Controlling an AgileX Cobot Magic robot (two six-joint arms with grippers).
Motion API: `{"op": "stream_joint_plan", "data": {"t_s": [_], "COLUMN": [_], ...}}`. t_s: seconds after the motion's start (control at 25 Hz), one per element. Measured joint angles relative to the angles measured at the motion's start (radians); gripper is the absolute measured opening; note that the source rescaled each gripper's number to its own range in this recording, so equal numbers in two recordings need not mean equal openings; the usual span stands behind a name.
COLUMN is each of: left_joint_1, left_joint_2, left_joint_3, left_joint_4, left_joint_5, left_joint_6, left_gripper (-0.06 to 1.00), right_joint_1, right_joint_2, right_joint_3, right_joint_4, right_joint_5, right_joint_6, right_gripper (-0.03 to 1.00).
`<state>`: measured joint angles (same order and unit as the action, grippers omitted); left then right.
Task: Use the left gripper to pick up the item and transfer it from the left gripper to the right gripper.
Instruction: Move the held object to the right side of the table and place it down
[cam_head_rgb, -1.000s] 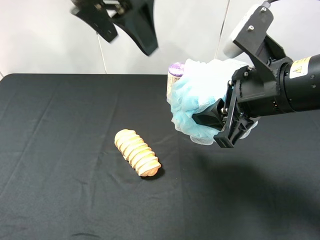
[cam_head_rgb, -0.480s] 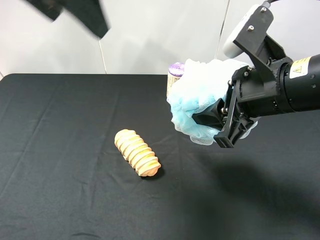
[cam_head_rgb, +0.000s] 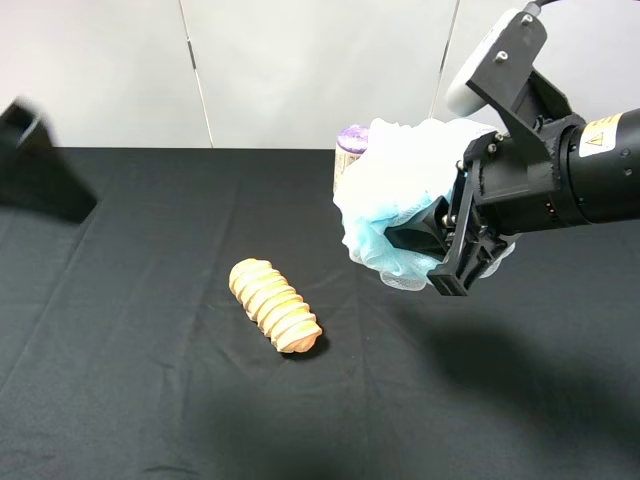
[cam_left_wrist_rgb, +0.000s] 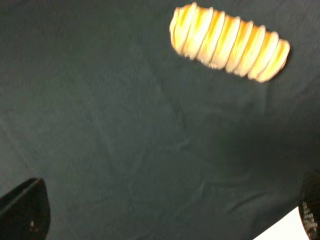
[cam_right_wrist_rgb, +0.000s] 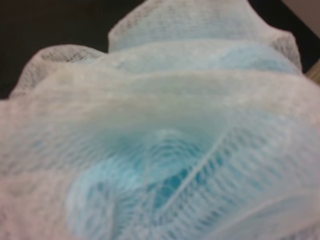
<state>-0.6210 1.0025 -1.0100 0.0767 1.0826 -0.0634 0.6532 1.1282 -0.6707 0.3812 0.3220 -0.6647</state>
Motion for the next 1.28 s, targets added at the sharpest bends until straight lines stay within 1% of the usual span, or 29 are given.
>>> {"op": "stream_joint_plan", "data": {"t_s": [0.24, 0.36, 0.44, 0.56, 0.68, 0.88, 1.28], "left_joint_1": [0.000, 0.000, 0.000, 0.000, 0.000, 0.000, 0.000], "left_joint_2": [-0.273, -0.429, -0.533, -0.691, -0.834, -0.979, -1.008], "left_joint_3": [0.263, 0.379, 0.428, 0.468, 0.477, 0.510, 0.517], "left_joint_4": [0.000, 0.000, -0.007, -0.028, -0.036, -0.035, -0.034], "left_joint_5": [-0.098, -0.106, -0.103, -0.093, -0.072, -0.040, -0.030], "left_joint_6": [-0.003, -0.003, -0.003, -0.003, -0.003, -0.003, -0.003], "left_gripper": [1.00, 1.00, 1.00, 1.00, 1.00, 1.00, 1.00], "right_joint_1": [0.000, 0.000, 0.000, 0.000, 0.000, 0.000, 0.000], "right_joint_2": [0.000, 0.000, 0.000, 0.000, 0.000, 0.000, 0.000], "right_joint_3": [0.000, 0.000, 0.000, 0.000, 0.000, 0.000, 0.000], "right_joint_4": [0.000, 0.000, 0.000, 0.000, 0.000, 0.000, 0.000], "right_joint_5": [0.000, 0.001, 0.001, 0.001, 0.001, 0.002, 0.002], "right_joint_6": [0.001, 0.017, 0.036, 0.054, 0.067, 0.079, 0.082], "right_gripper": [0.00, 0.00, 0.00, 0.00, 0.00, 0.00, 0.00]}}
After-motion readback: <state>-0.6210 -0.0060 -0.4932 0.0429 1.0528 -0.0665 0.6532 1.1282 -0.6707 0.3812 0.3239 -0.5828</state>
